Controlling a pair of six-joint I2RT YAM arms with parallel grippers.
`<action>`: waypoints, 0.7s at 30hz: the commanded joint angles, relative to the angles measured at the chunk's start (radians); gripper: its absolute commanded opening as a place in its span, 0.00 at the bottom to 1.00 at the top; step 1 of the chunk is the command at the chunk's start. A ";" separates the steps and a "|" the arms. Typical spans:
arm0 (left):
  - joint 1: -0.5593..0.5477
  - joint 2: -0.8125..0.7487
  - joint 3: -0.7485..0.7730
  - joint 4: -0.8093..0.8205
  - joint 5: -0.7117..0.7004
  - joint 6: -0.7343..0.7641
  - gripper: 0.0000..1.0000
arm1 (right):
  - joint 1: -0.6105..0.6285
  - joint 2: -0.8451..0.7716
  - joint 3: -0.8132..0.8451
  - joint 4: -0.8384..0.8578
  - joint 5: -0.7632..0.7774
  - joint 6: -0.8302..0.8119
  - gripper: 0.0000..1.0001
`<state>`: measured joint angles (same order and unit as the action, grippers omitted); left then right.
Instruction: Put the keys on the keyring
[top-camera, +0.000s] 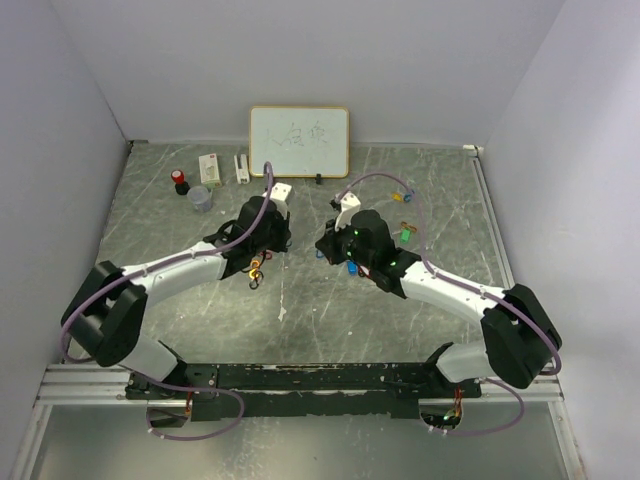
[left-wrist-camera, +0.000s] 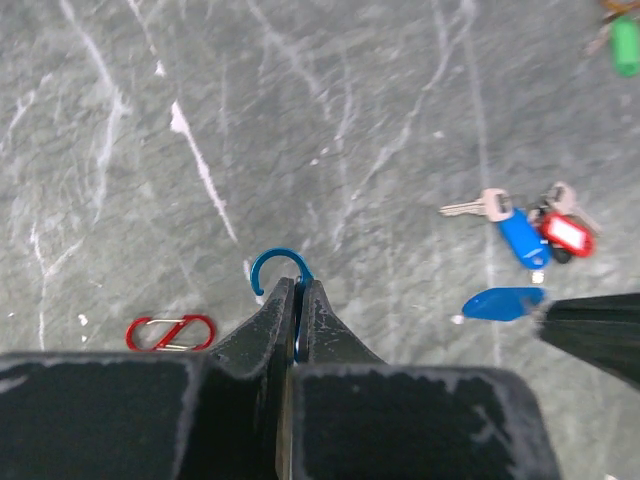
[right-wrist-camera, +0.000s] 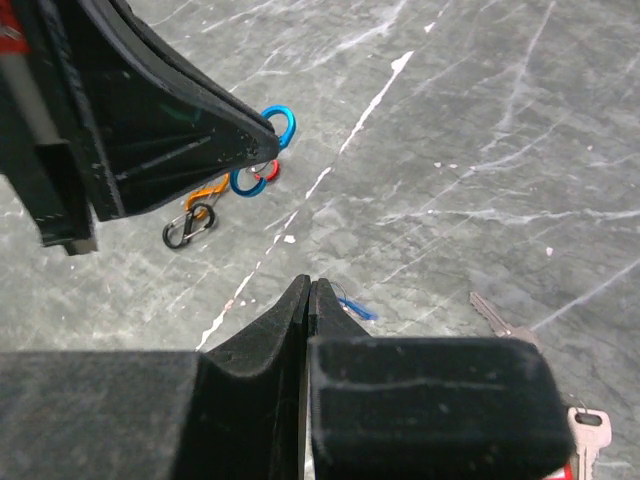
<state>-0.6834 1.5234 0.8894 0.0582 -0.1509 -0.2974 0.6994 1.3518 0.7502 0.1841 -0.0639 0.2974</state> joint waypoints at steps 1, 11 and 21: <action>-0.003 -0.078 0.007 0.027 0.108 -0.025 0.07 | -0.006 -0.006 -0.003 0.066 -0.072 -0.038 0.00; -0.004 -0.132 -0.012 0.061 0.222 -0.020 0.07 | -0.005 0.012 0.003 0.109 -0.128 -0.032 0.00; -0.003 -0.129 -0.014 0.072 0.260 -0.025 0.07 | -0.005 0.029 0.033 0.117 -0.153 -0.029 0.00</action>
<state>-0.6842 1.4128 0.8864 0.0864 0.0685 -0.3145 0.6994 1.3670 0.7532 0.2737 -0.1955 0.2729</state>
